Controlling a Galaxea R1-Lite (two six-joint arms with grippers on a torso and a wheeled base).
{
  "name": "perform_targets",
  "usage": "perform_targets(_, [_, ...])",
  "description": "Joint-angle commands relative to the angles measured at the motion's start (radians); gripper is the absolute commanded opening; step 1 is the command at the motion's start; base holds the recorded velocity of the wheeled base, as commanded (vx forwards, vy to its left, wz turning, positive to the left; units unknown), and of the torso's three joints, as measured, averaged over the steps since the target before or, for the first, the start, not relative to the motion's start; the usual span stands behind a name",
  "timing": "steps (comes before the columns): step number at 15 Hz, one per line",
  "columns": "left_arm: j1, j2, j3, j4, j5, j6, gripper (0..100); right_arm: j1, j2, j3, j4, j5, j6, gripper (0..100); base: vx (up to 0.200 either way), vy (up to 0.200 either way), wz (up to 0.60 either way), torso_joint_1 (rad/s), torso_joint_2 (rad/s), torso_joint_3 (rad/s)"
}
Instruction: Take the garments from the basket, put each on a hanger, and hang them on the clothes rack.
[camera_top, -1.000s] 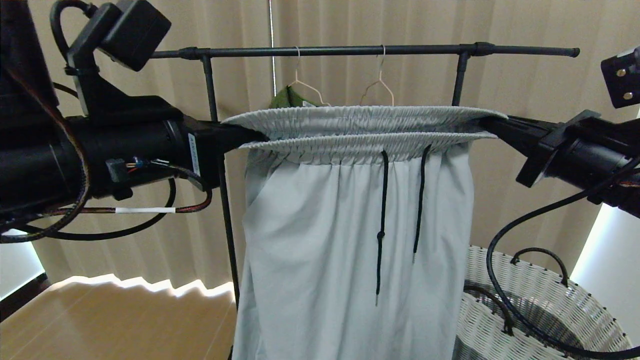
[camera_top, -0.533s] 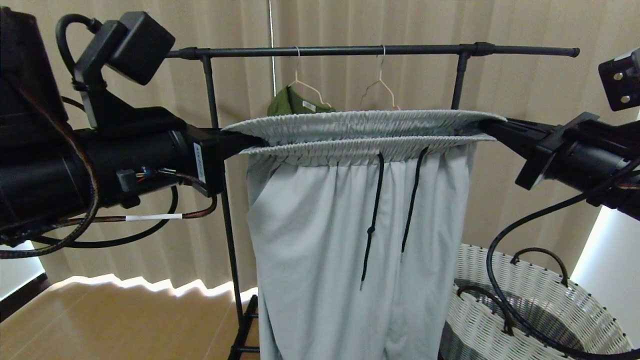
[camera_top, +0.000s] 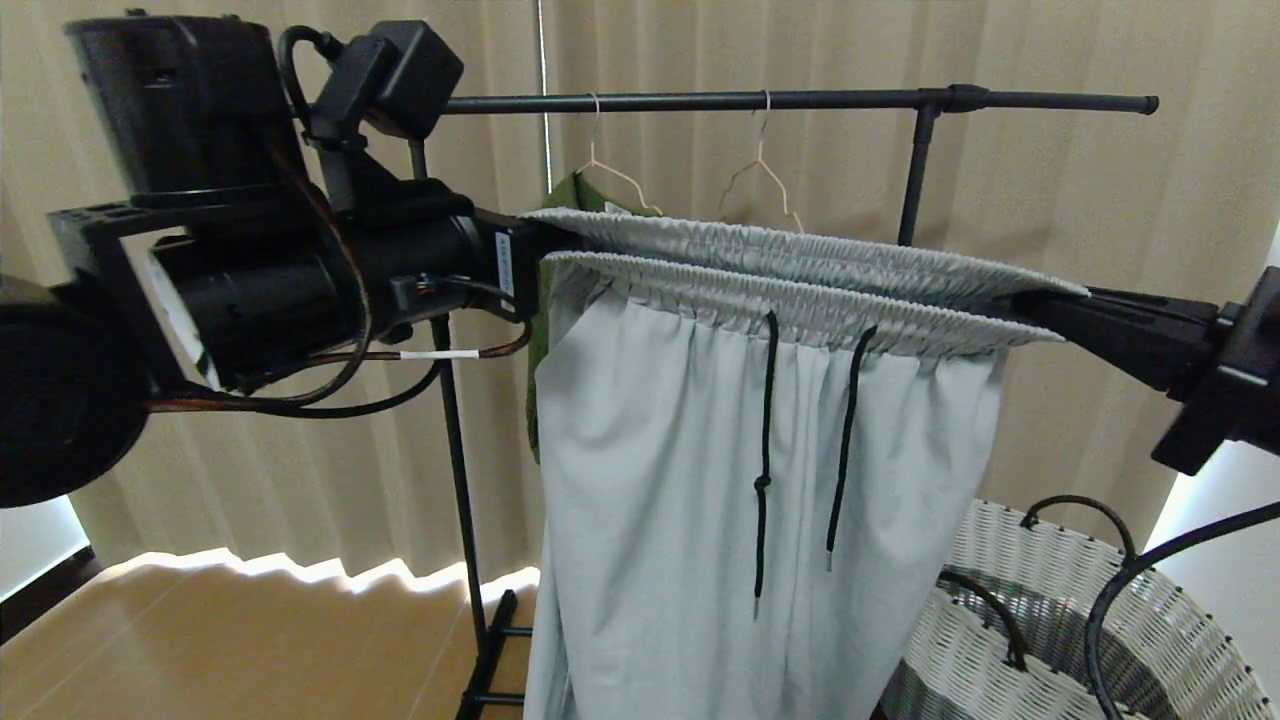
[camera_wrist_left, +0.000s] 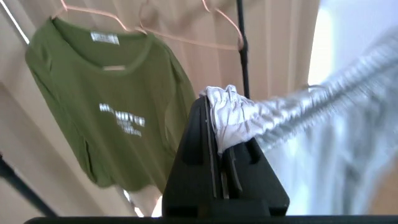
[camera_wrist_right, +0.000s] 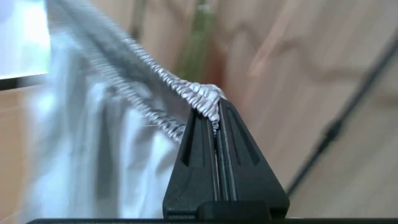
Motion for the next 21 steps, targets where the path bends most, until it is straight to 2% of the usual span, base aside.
perform_targets(1, [0.001,0.098,-0.057,-0.009,0.008,-0.012,0,0.041,-0.059,0.029,-0.001,0.027,0.005,0,0.000,0.000,0.00,0.000,0.00,0.000])
perform_targets(7, [0.005,0.087,-0.038,-0.009,0.013,-0.012,0,0.031,-0.026,0.037,-0.001,0.033,-0.008,0,0.000,0.000,0.00,0.000,0.00,0.000])
perform_targets(11, [0.022,-0.052,0.081,0.000,0.015,-0.007,0,-0.044,0.062,-0.009,-0.031,0.033,-0.008,0,0.000,0.000,0.00,0.000,0.00,0.000])
perform_targets(13, [0.015,-0.144,0.156,0.014,0.010,-0.004,0,-0.047,0.184,-0.063,-0.136,0.030,-0.005,0,0.000,0.000,0.00,0.000,0.00,0.000])
perform_targets(15, [-0.005,-0.204,0.201,0.037,-0.010,-0.009,0,-0.047,0.258,-0.086,-0.188,0.024,-0.003,0,0.000,0.000,0.00,0.000,0.00,0.000])
perform_targets(16, [-0.018,-0.278,0.239,0.083,-0.064,-0.012,0,-0.045,0.324,-0.121,-0.237,0.011,-0.003,0,0.000,0.000,0.00,0.000,0.00,0.000])
perform_targets(18, [-0.025,-0.358,0.253,0.166,-0.146,-0.012,0,-0.044,0.388,-0.181,-0.261,0.013,0.000,0,0.000,0.000,0.00,0.000,0.00,0.000])
perform_targets(19, [-0.057,-0.387,0.255,0.197,-0.171,-0.013,0,-0.044,0.411,-0.203,-0.261,0.013,0.003,0,0.000,0.000,0.00,0.000,0.00,0.000])
perform_targets(21, [-0.117,-0.419,0.273,0.210,-0.171,-0.013,0,-0.039,0.434,-0.221,-0.263,0.011,0.009,0,0.000,0.000,0.00,0.000,0.00,0.000])
